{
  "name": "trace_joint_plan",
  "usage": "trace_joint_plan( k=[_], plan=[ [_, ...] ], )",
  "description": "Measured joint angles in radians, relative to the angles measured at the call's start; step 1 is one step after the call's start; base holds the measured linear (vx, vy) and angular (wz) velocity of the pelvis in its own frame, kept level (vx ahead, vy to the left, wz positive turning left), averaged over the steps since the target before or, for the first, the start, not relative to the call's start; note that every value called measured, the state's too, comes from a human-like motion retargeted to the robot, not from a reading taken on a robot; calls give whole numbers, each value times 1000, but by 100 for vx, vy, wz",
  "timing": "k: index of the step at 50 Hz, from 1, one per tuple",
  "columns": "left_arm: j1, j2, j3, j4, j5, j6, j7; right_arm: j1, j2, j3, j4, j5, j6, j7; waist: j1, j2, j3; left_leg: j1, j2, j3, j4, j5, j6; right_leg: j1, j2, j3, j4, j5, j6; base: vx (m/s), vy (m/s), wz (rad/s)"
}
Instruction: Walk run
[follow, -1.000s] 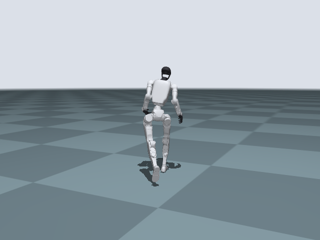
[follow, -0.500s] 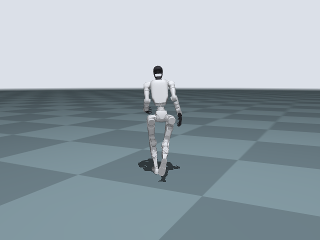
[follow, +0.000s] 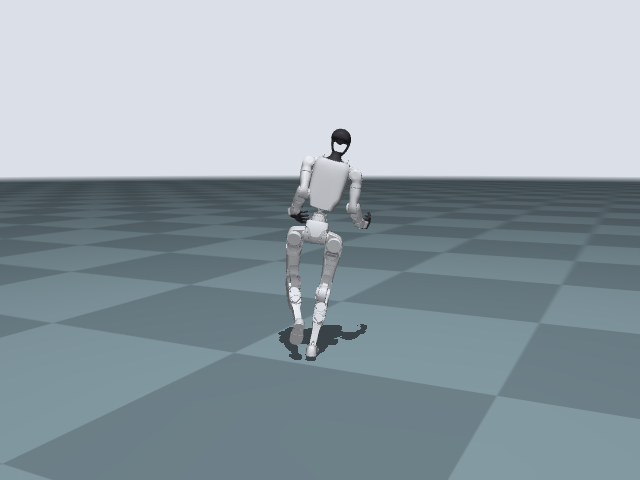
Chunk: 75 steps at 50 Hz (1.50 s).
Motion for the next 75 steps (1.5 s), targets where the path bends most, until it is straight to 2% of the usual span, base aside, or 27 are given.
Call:
trace_joint_plan(
  k=[2, 5, 7, 9, 13, 14, 15, 18, 20, 22, 25, 29, 33, 35, 36, 37, 40, 42, 47, 50, 52, 55, 57, 61, 65, 72, 75],
  plan=[
    [14, 21, 5, -13, 38, -2, 9, -44, -65, 67, -108, -34, -4, -10, 68, -14, -20, -157, 7, -25, -151, -36, -27, 148, 31, -41, -146, 222, 52, 204, -46, -56],
    [-3, 31, 51, -20, 97, -10, 71, -56, -192, 146, -216, -168, 44, -7, 225, -141, -3, -242, 29, 66, -542, -50, -64, 365, -9, 10, -314, 824, 176, 267, -65, -130],
    [-51, 31, 45, -14, 111, -7, 108, -31, -245, 110, -264, -285, 97, -19, 301, -197, 74, -185, -55, -19, -861, -49, -132, 450, -93, -87, -174, 949, 298, 244, -54, -57],
    [-122, 39, 40, -27, 98, -4, 141, -6, -240, 75, -283, -357, 106, -83, 324, -201, 144, -121, -114, -139, -1085, -98, -190, 503, -64, -60, -9, 949, 319, 233, -59, 14],
    [-254, 78, 54, -135, 67, 9, 196, 27, -108, 121, -220, -357, 77, -168, 286, -75, 265, 29, 29, -209, -1127, -92, -277, 603, 220, -16, 150, 949, 326, 279, -73, 50],
    [-271, 88, 52, -168, 67, 5, 219, 62, -65, 128, -184, -369, 75, -129, 222, -69, 269, 37, 14, -198, -1027, -25, -168, 573, 242, -95, 231, 906, 312, 280, -62, 192],
    [-281, 96, 50, -198, 70, -4, 245, 108, -20, 131, -142, -392, 75, -75, 131, -86, 263, 28, -39, -173, -892, 38, 6, 518, 241, -194, 334, 843, 296, 297, -45, 258],
    [-319, 113, 97, -144, 37, -22, 248, 349, 44, 23, 123, -459, 58, 32, -14, -93, 115, 18, -78, -326, -633, -190, -83, 207, 91, -291, 674, 600, 224, 297, -67, 167],
    [-347, 88, 62, -118, 16, -5, 232, 440, 45, 20, 213, -387, 52, 48, -15, -82, 57, 144, -118, -304, -643, -297, -43, 34, 52, -231, 624, 503, 215, 256, -101, 29],
    [-313, 105, 5, -118, -38, -11, 233, 541, 18, -37, 261, -279, 50, 152, -59, -92, 11, 310, -153, -316, -793, -208, -64, -105, -33, -199, 475, 430, 201, 195, -82, 54],
    [-254, 114, 12, -139, -93, -10, 219, 612, -15, -136, 256, -275, 38, 226, -198, -51, 15, 518, -109, -327, -948, 189, -173, -214, -136, -232, 146, 406, 201, 189, -91, 107],
    [-211, 119, 34, -171, -125, 17, 170, 666, -71, -207, 168, -284, -35, 168, -294, 6, 60, 678, 16, -210, -877, 571, -337, -223, -106, -124, -298, 299, 221, 219, -117, 40],
    [-232, 129, 78, -226, -71, 8, 137, 588, -120, -200, 40, -386, -56, 16, -297, 5, 145, 730, 12, -177, -575, 571, -249, -173, -139, -133, -399, 207, 186, 168, -86, -45],
    [-243, 134, 79, -251, -44, 7, 133, 519, -138, -187, -30, -447, -36, -52, -328, -90, 146, 780, -96, -169, -536, 570, -184, -146, -242, -89, -311, 493, 175, 202, -112, -12],
    [-205, 131, 133, -256, -29, 3, 107, 493, -140, -124, -53, -468, -23, -79, -294, -107, 118, 760, -128, -110, -472, 529, -165, -167, -158, -5, -165, 443, 62, 254, -154, -148],
    [-163, 126, 159, -249, -14, -7, 80, 464, -128, -76, -63, -478, -8, -109, -271, -109, 92, 723, -129, -80, -377, 459, -138, -178, -118, 25, -33, 386, -1, 289, -157, -122],
    [-101, 107, 31, -135, -5, -22, 94, 291, -3, -124, -8, -332, 28, -49, -175, -75, -24, 436, -30, -84, -71, 111, 11, -102, -121, -79, 98, 195, 25, 248, -105, -25],
    [-72, 86, 13, -89, -5, -4, 82, 207, 82, 28, -49, -171, 29, -29, -84, -72, -77, 301, -27, -44, -132, -33, 12, 5, -39, -40, 7, 195, -4, 185, -63, -147],
    [-68, 55, -2, -51, 68, -10, 89, 118, 138, 254, -228, 36, 10, 28, -1, -95, -34, 100, -161, -140, -703, -60, -72, 293, 11, -119, -249, 597, 158, 161, -41, -5],
    [-90, 66, 15, -31, 52, 17, 59, 89, 95, 331, -300, -11, 45, 75, 119, -122, 15, 95, -160, -148, -1093, -33, -145, 456, 49, -111, -313, 895, 371, 162, -73, -119],
    [-121, 83, 6, -35, 20, 34, 47, 58, 50, 338, -354, -73, 74, 110, 168, -130, 57, 99, -119, -146, -1227, -38, -249, 492, 72, -148, -227, 949, 408, 154, -88, -26],
    [-177, 130, -19, -82, -15, 60, 61, 20, -8, 334, -422, -171, 100, 137, 172, -53, 124, 126, -12, -178, -1195, -14, -281, 552, 223, -74, -119, 929, 408, 177, -66, 42],
    [-182, 150, -30, -156, -34, 72, 90, 31, -35, 346, -442, -243, 97, 127, 130, -37, 130, 130, -74, -212, -982, 120, 12, 527, 189, -152, 35, 813, 392, 175, -52, 68],
    [-185, 102, 86, -108, -32, 49, 42, 179, 5, 332, -271, -403, 61, 96, 111, -74, 52, 143, -65, -141, -664, -151, 12, 260, 55, -53, 479, 515, 206, 207, -4, -49],
    [-156, 35, 35, -80, -34, -16, 151, 287, -36, 311, -139, -433, 62, 73, 13, -9, 9, 317, -165, -198, -823, -121, 12, 40, -81, -99, 340, 399, 110, 140, 13, 110],
    [-195, 99, -72, -67, -115, 27, 152, 470, 1, 139, -128, -285, 32, 21, -194, 2, 98, 606, -238, -445, -1008, 132, -60, -72, -66, 111, -335, 395, 181, 91, -24, 244],
    [-244, 183, -125, -57, -147, 36, 127, 536, 42, 98, -149, -298, 20, -22, -217, -26, 126, 721, -230, -494, -993, 157, -52, -52, -89, 257, -489, 367, 286, 112, -67, 174]
  ],
)
